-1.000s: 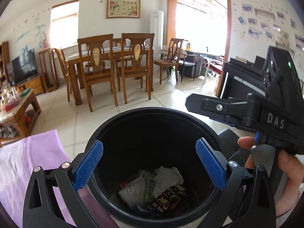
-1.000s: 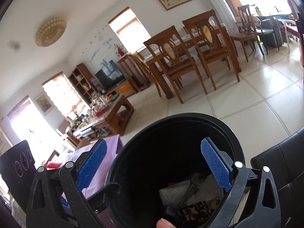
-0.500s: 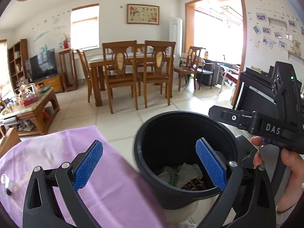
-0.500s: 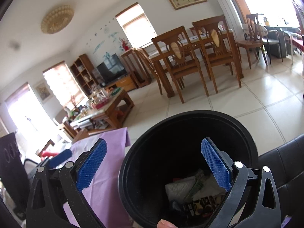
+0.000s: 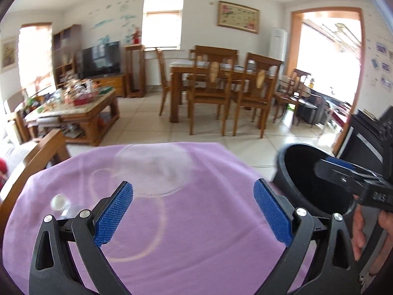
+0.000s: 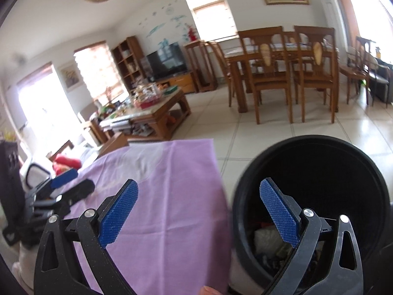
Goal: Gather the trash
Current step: 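Grasp the white bottle cap with the left tool while the right tool grasps the clear capsule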
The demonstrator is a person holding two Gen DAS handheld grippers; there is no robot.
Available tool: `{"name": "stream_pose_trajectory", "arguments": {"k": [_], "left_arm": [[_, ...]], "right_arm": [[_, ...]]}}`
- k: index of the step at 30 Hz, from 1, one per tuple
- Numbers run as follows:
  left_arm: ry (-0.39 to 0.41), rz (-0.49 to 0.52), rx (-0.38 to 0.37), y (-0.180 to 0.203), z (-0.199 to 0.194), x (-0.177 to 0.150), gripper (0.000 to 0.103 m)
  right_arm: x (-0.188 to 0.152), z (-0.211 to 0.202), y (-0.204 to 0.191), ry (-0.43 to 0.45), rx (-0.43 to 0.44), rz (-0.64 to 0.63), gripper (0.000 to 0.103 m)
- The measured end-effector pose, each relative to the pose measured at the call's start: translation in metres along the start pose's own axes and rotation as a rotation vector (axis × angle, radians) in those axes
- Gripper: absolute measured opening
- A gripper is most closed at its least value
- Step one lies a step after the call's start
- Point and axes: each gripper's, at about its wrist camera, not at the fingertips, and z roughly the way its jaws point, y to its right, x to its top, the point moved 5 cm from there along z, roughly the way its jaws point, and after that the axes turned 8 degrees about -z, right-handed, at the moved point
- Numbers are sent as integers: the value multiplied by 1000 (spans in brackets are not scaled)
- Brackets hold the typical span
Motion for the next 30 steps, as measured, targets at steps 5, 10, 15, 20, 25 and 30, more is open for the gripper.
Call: {"name": "stream_pose_trajectory", "arguments": {"k": [5, 10, 15, 20, 25, 30], "left_arm": [[-29, -136, 85, -94, 3, 7, 98], [-117, -258, 129, -166, 23, 8, 97], [-185, -281, 157, -197, 40, -4, 88], [-254, -274, 144, -199, 56, -15, 63], [-261, -255, 156, -201, 56, -21, 36], [-221, -304, 141, -214, 43, -22, 36]], "right_arm": [[5, 34, -73, -43, 67, -113, 98], [10, 64, -130, -81, 129, -202, 98], [7, 88, -171, -121, 181, -267, 98], [7, 112, -199, -153, 204, -331, 98], [7, 139, -221, -196, 242, -392, 98], [3, 173, -251, -246, 287, -443, 98]]}}
